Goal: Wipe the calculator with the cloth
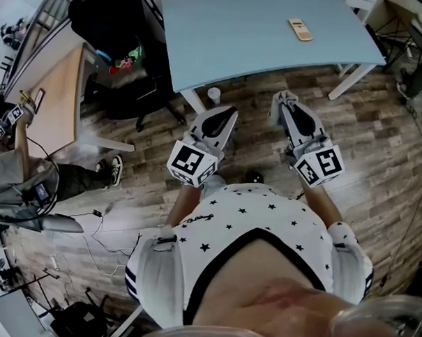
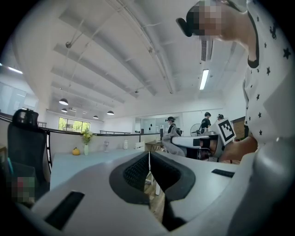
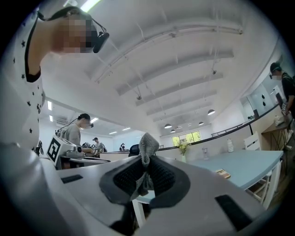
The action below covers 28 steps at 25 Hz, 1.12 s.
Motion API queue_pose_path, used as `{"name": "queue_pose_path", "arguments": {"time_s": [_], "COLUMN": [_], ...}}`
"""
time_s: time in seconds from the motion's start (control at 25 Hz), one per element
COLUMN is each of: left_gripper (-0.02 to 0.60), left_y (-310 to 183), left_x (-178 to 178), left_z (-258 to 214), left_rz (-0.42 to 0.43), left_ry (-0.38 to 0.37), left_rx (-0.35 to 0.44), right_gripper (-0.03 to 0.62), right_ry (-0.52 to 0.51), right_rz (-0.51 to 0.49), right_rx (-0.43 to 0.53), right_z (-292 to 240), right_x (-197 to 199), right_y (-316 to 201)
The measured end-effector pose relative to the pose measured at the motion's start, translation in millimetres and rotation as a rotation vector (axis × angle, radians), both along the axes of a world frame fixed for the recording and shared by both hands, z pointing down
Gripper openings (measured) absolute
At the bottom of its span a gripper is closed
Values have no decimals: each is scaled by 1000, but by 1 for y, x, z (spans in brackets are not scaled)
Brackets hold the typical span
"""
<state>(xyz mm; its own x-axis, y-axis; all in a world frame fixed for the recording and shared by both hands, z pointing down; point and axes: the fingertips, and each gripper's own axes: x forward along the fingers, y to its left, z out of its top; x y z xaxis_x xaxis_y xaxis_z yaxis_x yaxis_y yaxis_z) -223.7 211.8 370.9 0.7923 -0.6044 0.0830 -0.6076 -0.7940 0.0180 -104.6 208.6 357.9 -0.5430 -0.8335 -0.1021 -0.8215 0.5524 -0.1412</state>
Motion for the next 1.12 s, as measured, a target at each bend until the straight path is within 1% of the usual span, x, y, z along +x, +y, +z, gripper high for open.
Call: {"name": "queue_pose_path", "arguments": {"time_s": [0.36, 0.64, 0.96, 1.12], "left_gripper": [31, 31, 31, 31], "left_y": [24, 38, 37, 22], "left_x": [12, 4, 3, 9], "left_z": [5, 3, 5, 6], "left_rz": [-97, -158, -167, -136], "left_ry": [4, -13, -31, -41], "left_rx": [-4, 1, -6, -14], "right_gripper": [35, 35, 35, 35], "right_ry": [-22, -49, -89, -103], "right_rz": [-89, -143, -148, -120], "right_rx": [-3, -1, -25, -27], "right_z": [6, 6, 12, 11], "right_x": [13, 6, 6, 13], "right_y": [9, 15, 12, 4]}}
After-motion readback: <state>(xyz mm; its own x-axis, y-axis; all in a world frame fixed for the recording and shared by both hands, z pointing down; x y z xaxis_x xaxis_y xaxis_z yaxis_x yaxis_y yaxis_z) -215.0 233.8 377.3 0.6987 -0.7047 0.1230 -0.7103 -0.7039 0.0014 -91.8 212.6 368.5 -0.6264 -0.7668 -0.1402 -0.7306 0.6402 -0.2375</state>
